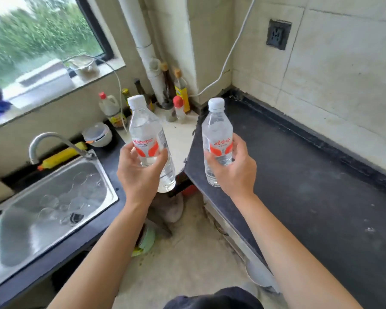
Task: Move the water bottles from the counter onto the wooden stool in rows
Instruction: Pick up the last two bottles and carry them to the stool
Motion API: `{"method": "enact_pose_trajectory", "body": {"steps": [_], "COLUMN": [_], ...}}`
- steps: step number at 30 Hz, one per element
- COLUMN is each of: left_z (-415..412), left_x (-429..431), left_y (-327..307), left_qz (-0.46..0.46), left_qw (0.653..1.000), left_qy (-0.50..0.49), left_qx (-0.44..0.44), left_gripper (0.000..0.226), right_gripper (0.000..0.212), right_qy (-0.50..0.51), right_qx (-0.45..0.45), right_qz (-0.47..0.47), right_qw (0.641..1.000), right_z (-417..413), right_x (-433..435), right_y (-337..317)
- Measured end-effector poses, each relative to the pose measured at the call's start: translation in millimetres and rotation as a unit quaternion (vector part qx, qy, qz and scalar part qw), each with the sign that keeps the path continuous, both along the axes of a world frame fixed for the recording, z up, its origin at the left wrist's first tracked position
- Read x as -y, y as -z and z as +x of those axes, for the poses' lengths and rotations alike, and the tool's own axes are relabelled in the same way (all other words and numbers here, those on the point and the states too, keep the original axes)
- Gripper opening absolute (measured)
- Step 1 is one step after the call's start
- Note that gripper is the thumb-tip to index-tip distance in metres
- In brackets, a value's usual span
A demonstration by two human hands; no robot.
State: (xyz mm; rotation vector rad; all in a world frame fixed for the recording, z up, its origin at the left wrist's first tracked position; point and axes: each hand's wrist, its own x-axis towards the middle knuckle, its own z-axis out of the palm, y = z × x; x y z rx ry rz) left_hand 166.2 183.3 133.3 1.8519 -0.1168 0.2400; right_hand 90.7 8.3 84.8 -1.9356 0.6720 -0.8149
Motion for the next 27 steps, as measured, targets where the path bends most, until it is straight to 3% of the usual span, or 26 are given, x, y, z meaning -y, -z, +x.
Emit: {"method": "enact_pose_trajectory", "body": {"steps": [9,16,27], "left_z": [-10.9,-30.4,-8.0], "left_x": [-289.8,-515.9,-725.7], "left_y": [-13.8,-29.8,-9.4], "left_qz": [-0.019,0.001,0.005], "left_qw": [0.994,0.965,0.905], "left_qy": [-0.091,-0.247,-0.421], "left_qx": [0.056,0.085,0.058], "left_gripper": [0.056,0.070,0.061], "right_gripper": [0.064,0.061,0.064], "right_qy": [-0.100,-0.269,-0.418], "right_qx": [0.090,0.095,0.068], "right_qz": [-0.035,-0.014,-0.013], "right_qw": [0.990,0.958,0.906], "right_z": [55.4,94.6,162.5], "right_x": [-262.4,-498.6,-730.7], "right_y": [-24.8,-36.6,-0.9]}}
